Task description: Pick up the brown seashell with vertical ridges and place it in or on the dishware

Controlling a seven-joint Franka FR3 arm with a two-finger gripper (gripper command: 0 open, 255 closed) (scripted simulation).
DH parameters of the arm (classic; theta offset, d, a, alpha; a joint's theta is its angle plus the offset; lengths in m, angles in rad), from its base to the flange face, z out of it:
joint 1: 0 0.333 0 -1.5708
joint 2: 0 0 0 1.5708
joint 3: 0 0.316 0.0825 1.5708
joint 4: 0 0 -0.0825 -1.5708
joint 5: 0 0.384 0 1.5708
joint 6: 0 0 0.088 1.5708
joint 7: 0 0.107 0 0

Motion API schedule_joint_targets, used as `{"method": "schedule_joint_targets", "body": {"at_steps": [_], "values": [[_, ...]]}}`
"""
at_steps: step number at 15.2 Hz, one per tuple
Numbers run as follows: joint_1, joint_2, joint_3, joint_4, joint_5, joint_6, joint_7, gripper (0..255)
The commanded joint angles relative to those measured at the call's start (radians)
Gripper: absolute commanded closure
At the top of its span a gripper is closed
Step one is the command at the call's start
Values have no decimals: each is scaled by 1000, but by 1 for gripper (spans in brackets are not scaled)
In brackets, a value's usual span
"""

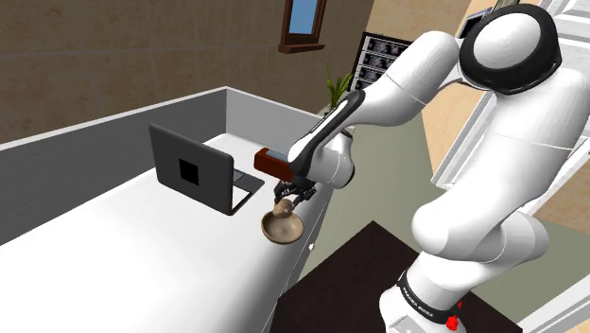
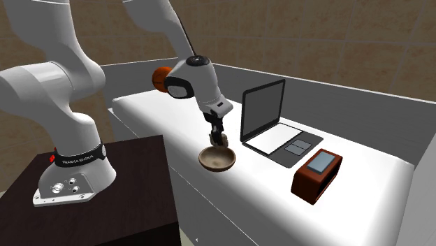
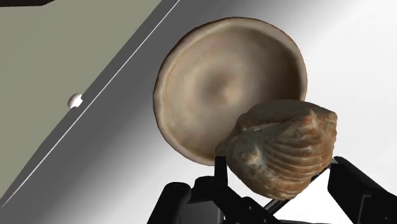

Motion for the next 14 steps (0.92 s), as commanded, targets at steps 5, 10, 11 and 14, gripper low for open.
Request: {"method": "schedule_joint_targets", "body": {"at_steps": [5, 10, 11, 14], "values": [[25, 137, -30, 17, -23, 117, -26, 255], [33, 198, -43, 28, -35, 164, -38, 255], [33, 198, -43, 28, -35, 164, -38, 255], [33, 198, -43, 28, -35, 164, -38, 255]]}}
